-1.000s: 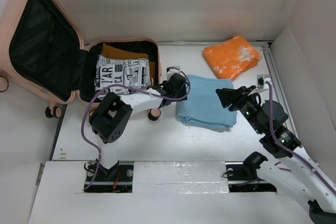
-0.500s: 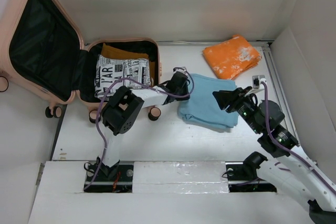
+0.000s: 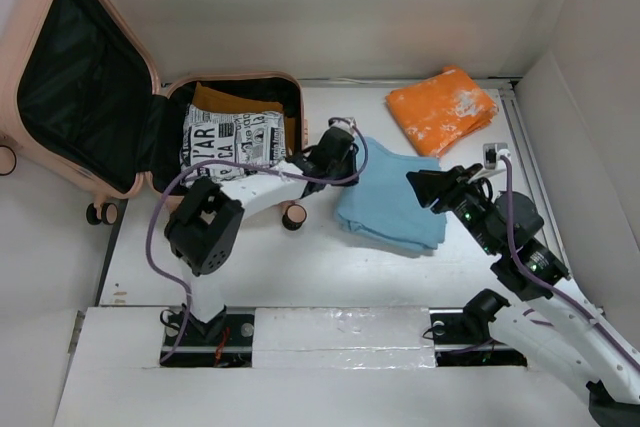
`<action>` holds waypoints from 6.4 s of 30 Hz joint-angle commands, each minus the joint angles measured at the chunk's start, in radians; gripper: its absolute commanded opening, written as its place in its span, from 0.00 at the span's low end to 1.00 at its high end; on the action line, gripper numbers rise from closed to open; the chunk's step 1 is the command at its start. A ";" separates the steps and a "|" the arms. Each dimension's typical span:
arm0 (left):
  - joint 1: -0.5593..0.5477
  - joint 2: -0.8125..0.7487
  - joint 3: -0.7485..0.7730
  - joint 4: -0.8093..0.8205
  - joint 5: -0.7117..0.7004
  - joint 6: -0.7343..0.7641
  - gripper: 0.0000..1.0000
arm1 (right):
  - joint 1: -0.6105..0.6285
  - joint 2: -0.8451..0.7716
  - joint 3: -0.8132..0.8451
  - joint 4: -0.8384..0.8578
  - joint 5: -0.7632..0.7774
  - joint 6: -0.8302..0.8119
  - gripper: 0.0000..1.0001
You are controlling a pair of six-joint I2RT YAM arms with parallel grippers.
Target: Pack the luggage
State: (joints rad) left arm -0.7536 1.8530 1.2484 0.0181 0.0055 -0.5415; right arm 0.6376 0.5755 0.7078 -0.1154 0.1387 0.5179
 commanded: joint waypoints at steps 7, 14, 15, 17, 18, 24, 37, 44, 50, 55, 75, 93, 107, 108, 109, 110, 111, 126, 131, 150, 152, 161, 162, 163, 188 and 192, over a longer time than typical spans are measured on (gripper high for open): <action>0.271 -0.250 0.250 -0.127 -0.153 0.074 0.00 | 0.011 -0.039 -0.036 0.097 0.052 -0.013 0.47; 0.599 -0.311 0.226 -0.127 -0.183 0.032 0.00 | 0.011 -0.029 -0.083 0.122 0.035 -0.013 0.47; 0.640 -0.311 0.211 -0.138 -0.183 0.016 0.00 | 0.011 -0.029 -0.083 0.122 0.035 -0.013 0.47; 0.721 -0.302 0.142 -0.115 -0.193 0.005 0.00 | 0.011 -0.029 -0.096 0.135 0.035 -0.013 0.47; 0.785 -0.282 0.125 -0.104 -0.193 0.005 0.00 | 0.011 -0.029 -0.106 0.135 0.024 -0.013 0.47; 0.895 -0.160 0.140 -0.139 -0.241 0.034 0.00 | 0.011 -0.009 -0.107 0.145 0.012 -0.013 0.47; 0.812 -0.265 0.237 -0.230 -0.438 0.057 0.46 | 0.011 0.021 -0.116 0.145 0.002 -0.013 0.67; 0.369 -0.316 0.333 -0.141 -0.449 0.083 0.52 | 0.011 0.025 -0.062 0.131 0.045 0.005 0.81; 0.088 0.003 0.486 -0.132 -0.302 0.015 0.52 | 0.011 -0.118 -0.007 0.060 0.271 0.036 0.60; -0.042 0.201 0.636 -0.189 -0.322 -0.038 0.50 | 0.011 0.024 0.047 0.017 0.519 0.045 0.28; -0.285 -0.296 -0.245 0.403 -0.427 -0.089 0.50 | -0.664 1.156 0.441 0.163 -0.082 0.175 0.72; -0.228 -0.181 -0.125 0.267 -0.374 -0.152 0.53 | -0.586 1.312 0.486 0.145 -0.099 0.131 0.00; -0.073 0.074 0.022 0.253 -0.127 -0.340 0.54 | -0.422 0.908 -0.003 0.283 -0.245 0.131 0.03; -0.073 0.086 0.010 0.244 -0.140 -0.350 0.54 | -0.405 0.881 -0.028 0.295 -0.231 0.131 0.03; -0.073 0.097 0.009 0.244 -0.141 -0.350 0.54 | -0.371 0.851 -0.077 0.295 -0.220 0.145 0.04; -0.073 0.097 -0.004 0.253 -0.141 -0.362 0.54 | -0.357 0.792 -0.099 0.295 -0.220 0.166 0.12; -0.073 0.110 -0.004 0.253 -0.141 -0.362 0.54 | -0.343 0.759 -0.120 0.304 -0.209 0.177 0.17; -0.064 0.210 0.002 0.235 -0.216 -0.454 0.54 | -0.259 0.167 -0.209 0.055 -0.062 0.099 0.55; -0.064 0.328 0.184 0.134 -0.252 -0.454 0.51 | -0.259 0.179 -0.232 0.118 -0.136 0.080 0.55; 0.096 0.158 0.641 -0.123 -0.024 0.181 0.00 | -0.176 0.069 -0.208 0.168 -0.142 0.002 0.53; 0.096 0.092 0.698 -0.222 -0.083 0.251 0.00 | -0.176 0.078 -0.197 0.168 -0.142 -0.009 0.53; 0.506 -0.211 0.547 -0.253 -0.074 0.218 0.00 | -0.167 0.118 -0.166 0.187 -0.198 -0.036 0.53; 0.555 -0.221 0.508 -0.239 -0.035 0.198 0.00 | -0.167 0.118 -0.166 0.187 -0.208 -0.036 0.53; 0.601 -0.231 0.409 -0.224 -0.015 0.181 0.00 | -0.167 0.118 -0.166 0.187 -0.208 -0.036 0.53; 0.919 -0.826 -0.053 -0.355 -0.306 0.058 0.48 | -0.119 0.116 -0.203 0.267 -0.336 -0.056 0.44; 0.919 -0.992 -0.119 -0.437 -0.653 0.058 0.50 | -0.082 0.127 -0.212 0.281 -0.407 -0.078 0.02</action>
State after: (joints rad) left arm 0.1593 0.8928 1.1946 -0.3206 -0.3546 -0.4942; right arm 0.5312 0.7002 0.4946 0.0891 -0.1921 0.4664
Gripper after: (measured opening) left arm 0.489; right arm 0.050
